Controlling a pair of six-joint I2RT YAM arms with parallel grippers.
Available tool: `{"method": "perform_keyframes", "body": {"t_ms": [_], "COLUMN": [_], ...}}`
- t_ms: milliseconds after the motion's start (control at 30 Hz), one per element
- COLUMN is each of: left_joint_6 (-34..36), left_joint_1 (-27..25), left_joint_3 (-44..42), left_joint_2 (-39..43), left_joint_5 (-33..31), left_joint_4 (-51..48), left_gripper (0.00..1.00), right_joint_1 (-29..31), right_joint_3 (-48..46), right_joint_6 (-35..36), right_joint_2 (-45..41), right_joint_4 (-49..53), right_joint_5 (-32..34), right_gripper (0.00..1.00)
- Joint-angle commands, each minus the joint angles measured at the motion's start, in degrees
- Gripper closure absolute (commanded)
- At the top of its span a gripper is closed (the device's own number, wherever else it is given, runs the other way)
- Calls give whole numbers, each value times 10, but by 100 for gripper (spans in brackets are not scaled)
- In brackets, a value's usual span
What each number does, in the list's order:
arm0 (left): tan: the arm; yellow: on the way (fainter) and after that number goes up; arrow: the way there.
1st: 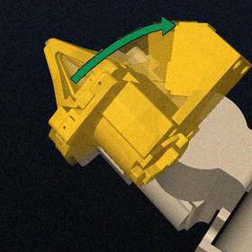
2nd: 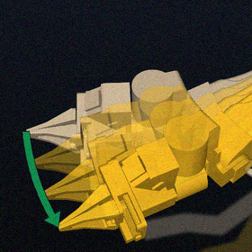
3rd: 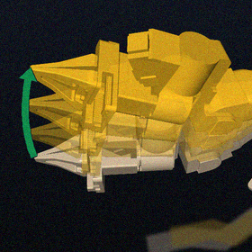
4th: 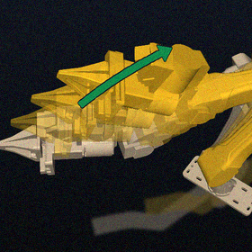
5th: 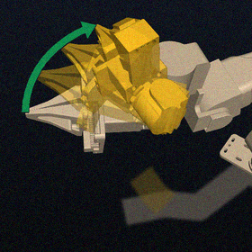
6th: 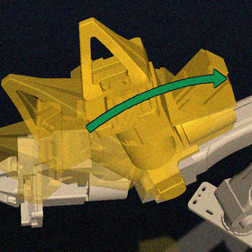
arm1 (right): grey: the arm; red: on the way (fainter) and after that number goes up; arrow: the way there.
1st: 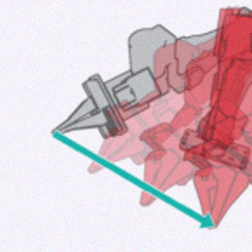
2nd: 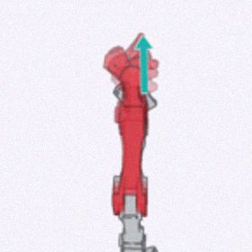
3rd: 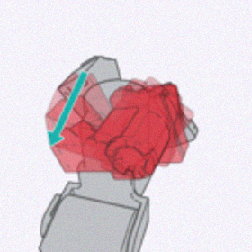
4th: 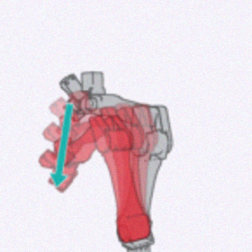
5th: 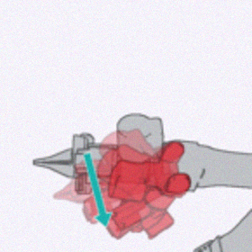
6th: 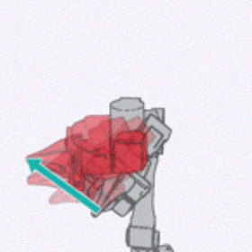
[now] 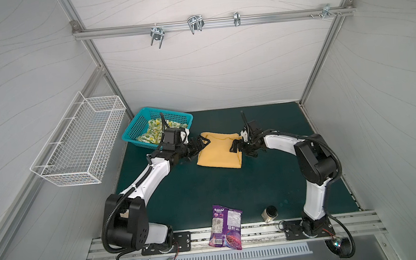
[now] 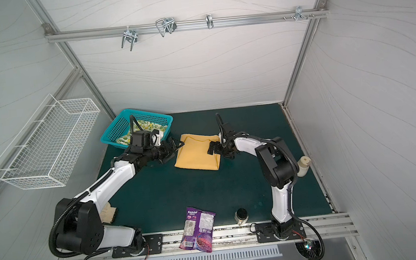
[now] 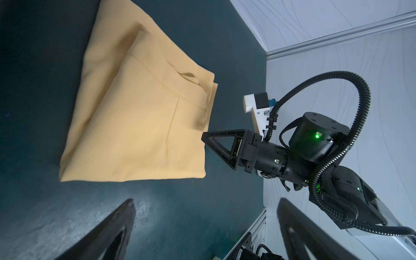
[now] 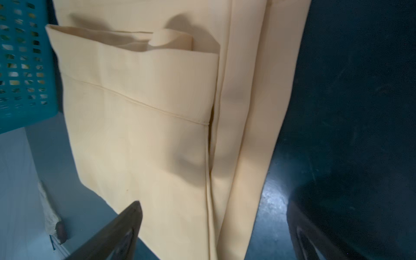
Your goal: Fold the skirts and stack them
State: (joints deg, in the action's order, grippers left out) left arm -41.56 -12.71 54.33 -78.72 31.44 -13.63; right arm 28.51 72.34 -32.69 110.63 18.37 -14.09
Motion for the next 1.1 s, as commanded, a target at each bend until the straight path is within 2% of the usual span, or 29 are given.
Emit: {"method": "perform_keyframes", "body": {"t_ms": [0,233,433,600,767,900,1067], "left_joint_6": [29,32,35,36,38,47,58], "left_joint_1": [3,3,3,8,10,10,10], "left_joint_3": [7,6,-8,-22,-25,-26,-26], "left_joint_2": [26,40,45,46,52,71,95], "left_joint_5": [-47,-55,-56,-53,-51,-62,-89], "left_joint_4": [-55,-72,-73,-69,-66,-66,-78], "left_gripper": [1,1,1,1,2,2,1], "right_joint_1": [8,30,39,39,38,36,20], "right_joint_3": [16,42,45,36,70,113,178], "right_joint_6": [0,-2,-8,-12,19,61,129], "right_joint_2": [28,61,72,62,62,62,66], "right_joint_4": [17,24,19,14,53,108,189], "right_joint_5": [21,37,51,68,89,131,193], "right_gripper": [2,12,29,69,90,97,97]}}
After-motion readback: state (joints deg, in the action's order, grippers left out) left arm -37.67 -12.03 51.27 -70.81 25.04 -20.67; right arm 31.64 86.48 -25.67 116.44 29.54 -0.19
